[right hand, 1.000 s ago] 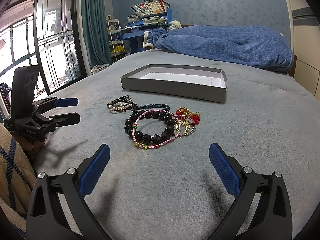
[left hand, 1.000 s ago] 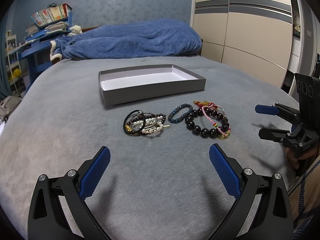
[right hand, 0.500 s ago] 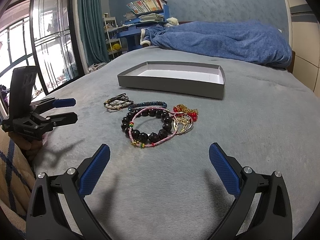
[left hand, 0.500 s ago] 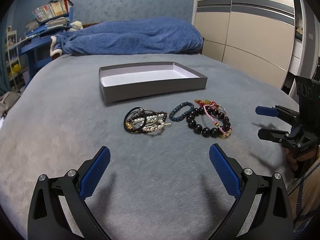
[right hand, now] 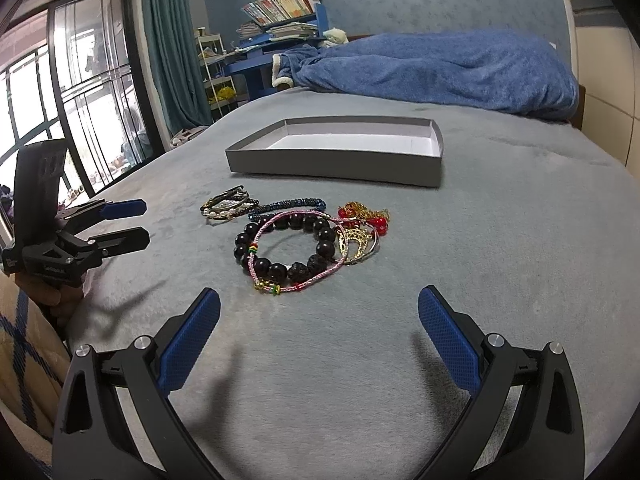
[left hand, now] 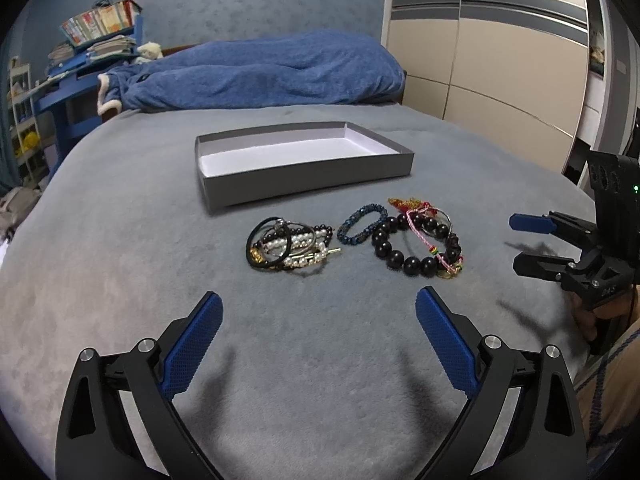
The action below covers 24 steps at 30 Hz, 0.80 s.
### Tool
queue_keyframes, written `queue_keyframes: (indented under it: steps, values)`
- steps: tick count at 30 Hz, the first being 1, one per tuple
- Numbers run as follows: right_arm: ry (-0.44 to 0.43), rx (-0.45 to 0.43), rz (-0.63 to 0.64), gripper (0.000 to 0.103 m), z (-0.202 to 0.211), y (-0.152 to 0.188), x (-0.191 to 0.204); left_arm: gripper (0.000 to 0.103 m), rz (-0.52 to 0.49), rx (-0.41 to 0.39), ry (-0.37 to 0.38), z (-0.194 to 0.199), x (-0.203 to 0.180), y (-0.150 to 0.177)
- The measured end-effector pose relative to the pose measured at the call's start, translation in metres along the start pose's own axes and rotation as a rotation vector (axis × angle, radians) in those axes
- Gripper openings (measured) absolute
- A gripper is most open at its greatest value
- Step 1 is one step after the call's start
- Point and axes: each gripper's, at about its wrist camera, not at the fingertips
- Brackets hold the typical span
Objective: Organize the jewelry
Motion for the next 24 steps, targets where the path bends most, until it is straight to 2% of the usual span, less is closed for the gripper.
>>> queue_keyframes:
  steps: [3,7,9,17,22,24]
  values:
    - [0.004,0.006,0.005,0.098,-0.001,0.0,0.001,0.095,-0.018,0.005,0.021,-0.002,-0.005,-0.007]
    - [0.012,0.007,0.001,0.098,0.0,0.0,0.001,0.081,-0.04,0.021,0.072,-0.01,-0.015,-0.015]
    - [0.016,0.005,-0.005,0.097,0.0,0.0,0.0,0.077,-0.061,0.025,0.094,-0.014,-0.024,-0.02]
    - [0.018,0.004,-0.056,0.093,-0.001,-0.001,-0.009,0.072,-0.13,0.056,0.146,-0.04,-0.053,-0.04]
    - [0.041,0.018,-0.118,0.091,-0.003,-0.006,-0.022,0.069,-0.116,0.107,0.15,-0.067,-0.058,-0.048]
    - [0.048,0.021,-0.127,0.087,-0.003,-0.007,-0.025,0.066,-0.118,0.125,0.158,-0.074,-0.06,-0.049]
Point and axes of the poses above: each gripper's, at about its wrist camera, not at the fingertips, and z roughly against the way its jaws point, x to its left, y to its underside, and after that the axes turned 3 degrees about -x, right-handed
